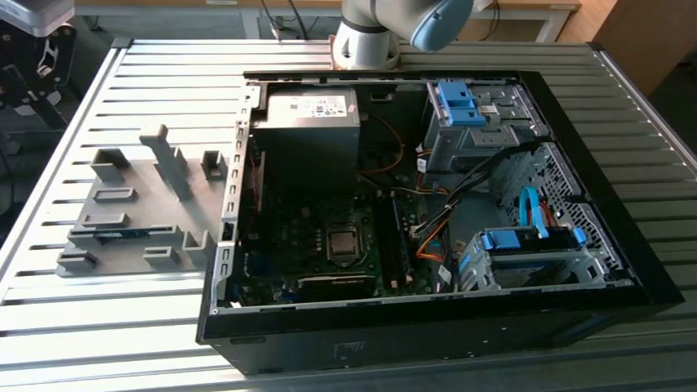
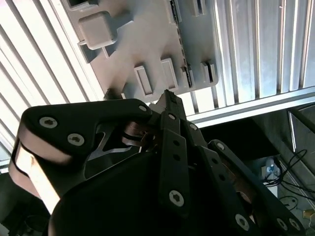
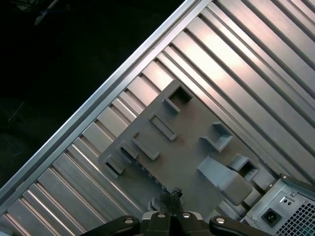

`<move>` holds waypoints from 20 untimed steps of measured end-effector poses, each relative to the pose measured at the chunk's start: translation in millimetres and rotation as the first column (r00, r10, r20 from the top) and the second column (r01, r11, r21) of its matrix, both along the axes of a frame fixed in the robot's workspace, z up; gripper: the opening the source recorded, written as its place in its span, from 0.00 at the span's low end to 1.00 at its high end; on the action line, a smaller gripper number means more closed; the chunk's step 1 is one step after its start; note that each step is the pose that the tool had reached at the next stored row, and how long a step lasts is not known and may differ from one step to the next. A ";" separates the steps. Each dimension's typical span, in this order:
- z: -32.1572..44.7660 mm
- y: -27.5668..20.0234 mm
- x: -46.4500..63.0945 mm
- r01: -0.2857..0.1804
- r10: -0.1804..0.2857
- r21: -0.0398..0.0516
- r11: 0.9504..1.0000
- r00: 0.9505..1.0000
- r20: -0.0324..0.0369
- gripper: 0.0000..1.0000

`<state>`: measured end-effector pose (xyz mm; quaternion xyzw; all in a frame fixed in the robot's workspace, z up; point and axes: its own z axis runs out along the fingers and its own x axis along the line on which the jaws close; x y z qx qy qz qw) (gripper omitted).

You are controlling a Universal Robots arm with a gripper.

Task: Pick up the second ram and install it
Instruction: 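Pick up the second ram and move it above second insertion slot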

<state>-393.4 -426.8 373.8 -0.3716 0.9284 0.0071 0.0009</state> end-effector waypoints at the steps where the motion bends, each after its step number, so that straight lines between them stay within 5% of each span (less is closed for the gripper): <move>1: 0.0 0.0 -0.2 -0.010 0.010 0.000 1.000 1.000 0.000 0.11; 6: -0.1 0.0 -1.1 -0.055 0.055 0.000 0.998 0.998 0.000 0.11; 20: -0.1 0.0 -1.4 -0.082 0.082 0.000 0.997 0.997 0.000 0.11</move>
